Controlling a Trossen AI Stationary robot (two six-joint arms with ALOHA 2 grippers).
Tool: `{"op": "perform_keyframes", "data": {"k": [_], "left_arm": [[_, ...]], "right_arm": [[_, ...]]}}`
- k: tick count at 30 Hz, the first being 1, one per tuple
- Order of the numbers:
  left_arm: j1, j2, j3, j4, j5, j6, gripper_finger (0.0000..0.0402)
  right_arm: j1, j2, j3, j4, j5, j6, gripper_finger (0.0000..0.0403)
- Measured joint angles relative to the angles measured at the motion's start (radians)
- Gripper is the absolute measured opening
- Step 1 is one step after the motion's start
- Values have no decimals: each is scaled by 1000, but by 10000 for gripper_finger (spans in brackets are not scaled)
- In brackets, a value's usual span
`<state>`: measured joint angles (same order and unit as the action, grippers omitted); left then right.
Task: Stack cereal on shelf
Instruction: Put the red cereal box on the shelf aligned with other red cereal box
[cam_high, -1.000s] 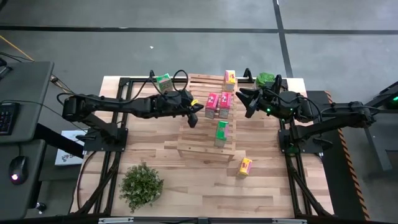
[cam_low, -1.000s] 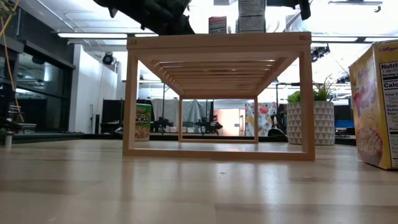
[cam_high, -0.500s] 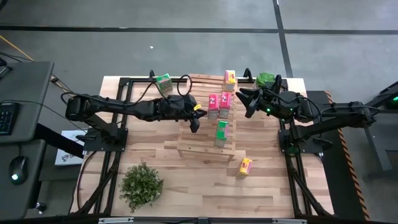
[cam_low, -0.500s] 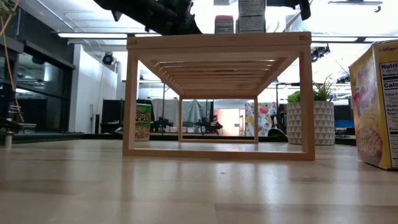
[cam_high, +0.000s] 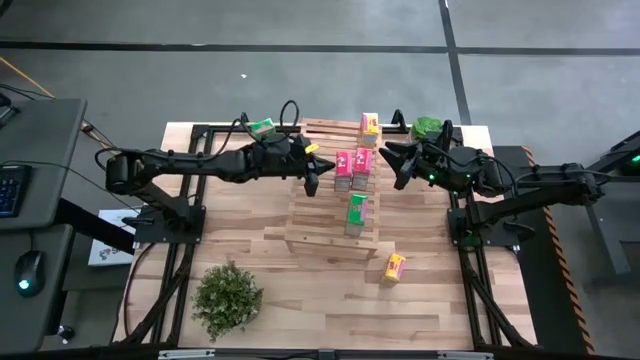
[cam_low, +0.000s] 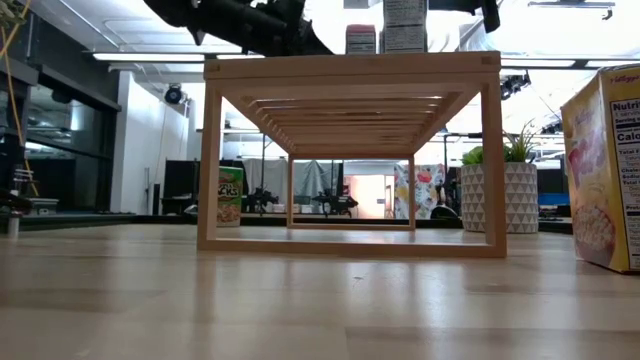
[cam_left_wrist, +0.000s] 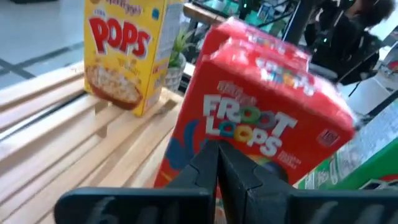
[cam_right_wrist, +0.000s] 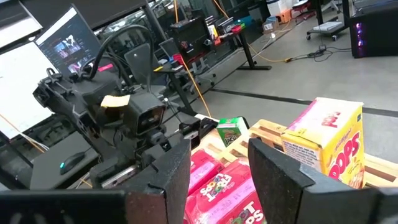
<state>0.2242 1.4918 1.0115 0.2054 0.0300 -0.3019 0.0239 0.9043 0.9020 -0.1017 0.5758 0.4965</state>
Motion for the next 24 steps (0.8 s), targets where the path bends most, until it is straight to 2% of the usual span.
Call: {"op": "perform_keyframes", "data": {"k": [12,18,24], "left_arm": [[10,10,0,57,-24,86,0],[14,60,1,134,36,87,0],[30,58,0,116,30,93,0]], "right_arm": [[0,0,0,0,0,-3,154],[0,0,0,0,0,0,154],[0,0,0,0,0,0,154]]}}
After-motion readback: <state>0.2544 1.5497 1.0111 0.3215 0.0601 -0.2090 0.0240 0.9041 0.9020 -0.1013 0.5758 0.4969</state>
